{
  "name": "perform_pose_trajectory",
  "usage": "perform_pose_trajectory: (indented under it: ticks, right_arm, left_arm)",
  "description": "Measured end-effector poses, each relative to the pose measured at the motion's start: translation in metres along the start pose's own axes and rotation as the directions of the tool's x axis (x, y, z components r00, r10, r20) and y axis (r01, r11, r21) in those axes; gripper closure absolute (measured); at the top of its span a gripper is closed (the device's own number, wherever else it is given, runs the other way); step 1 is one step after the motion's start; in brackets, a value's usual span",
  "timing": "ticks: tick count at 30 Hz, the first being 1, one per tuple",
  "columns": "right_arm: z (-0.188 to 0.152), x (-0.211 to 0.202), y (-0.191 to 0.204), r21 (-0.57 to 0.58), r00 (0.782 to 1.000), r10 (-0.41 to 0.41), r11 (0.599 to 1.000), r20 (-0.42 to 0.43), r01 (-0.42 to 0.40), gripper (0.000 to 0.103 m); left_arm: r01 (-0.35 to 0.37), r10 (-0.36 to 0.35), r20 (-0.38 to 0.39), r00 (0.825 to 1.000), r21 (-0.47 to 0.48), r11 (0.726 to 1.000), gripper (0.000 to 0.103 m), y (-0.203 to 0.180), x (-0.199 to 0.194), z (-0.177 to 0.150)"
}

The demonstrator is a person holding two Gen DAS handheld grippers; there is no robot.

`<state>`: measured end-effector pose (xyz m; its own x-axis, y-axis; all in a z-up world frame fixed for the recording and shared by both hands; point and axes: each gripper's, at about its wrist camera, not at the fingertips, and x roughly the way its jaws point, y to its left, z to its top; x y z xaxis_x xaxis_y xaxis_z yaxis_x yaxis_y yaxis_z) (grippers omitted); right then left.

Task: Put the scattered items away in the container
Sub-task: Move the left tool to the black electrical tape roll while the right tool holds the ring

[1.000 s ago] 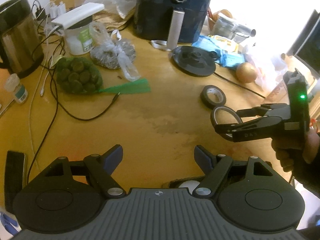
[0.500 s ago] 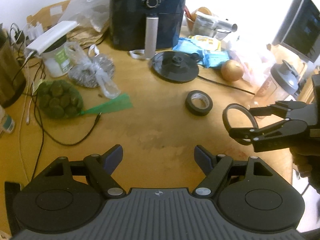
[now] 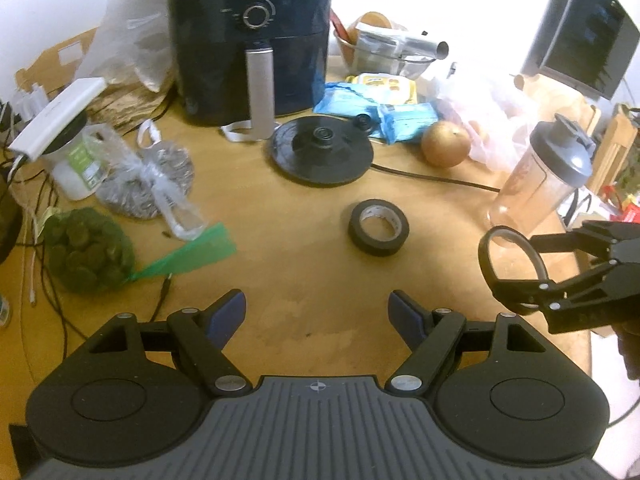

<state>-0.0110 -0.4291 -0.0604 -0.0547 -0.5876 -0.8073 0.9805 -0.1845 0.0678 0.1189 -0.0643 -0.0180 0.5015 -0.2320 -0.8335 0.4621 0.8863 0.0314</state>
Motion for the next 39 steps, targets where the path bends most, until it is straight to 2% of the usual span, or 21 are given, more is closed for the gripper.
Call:
perform_pose_trajectory:
  ticks: [14, 31, 39]
  right_arm:
    - [-0.018, -0.015, -0.022, 0.149, 0.998, -0.069, 0.987, 0.001, 0.068, 0.016]
    - [-0.038, -0.034, -0.039, 0.309, 0.989, -0.145, 0.94, -0.011, 0.142, 0.016]
    - [-0.048, -0.048, -0.046, 0.369, 0.983, -0.183, 0.912, -0.02, 0.177, 0.016]
  left_arm:
    - [0.04, -0.04, -0.004, 0.999, 0.089, 0.995, 0.025, -0.022, 0.041, 0.022]
    - [0.08, -0.081, 0.003, 0.997, 0.156, 0.985, 0.025, -0.05, 0.112, 0.046]
    - [0.051, -0.051, -0.004, 0.999, 0.193, 0.98, 0.025, -0.062, 0.156, 0.052]
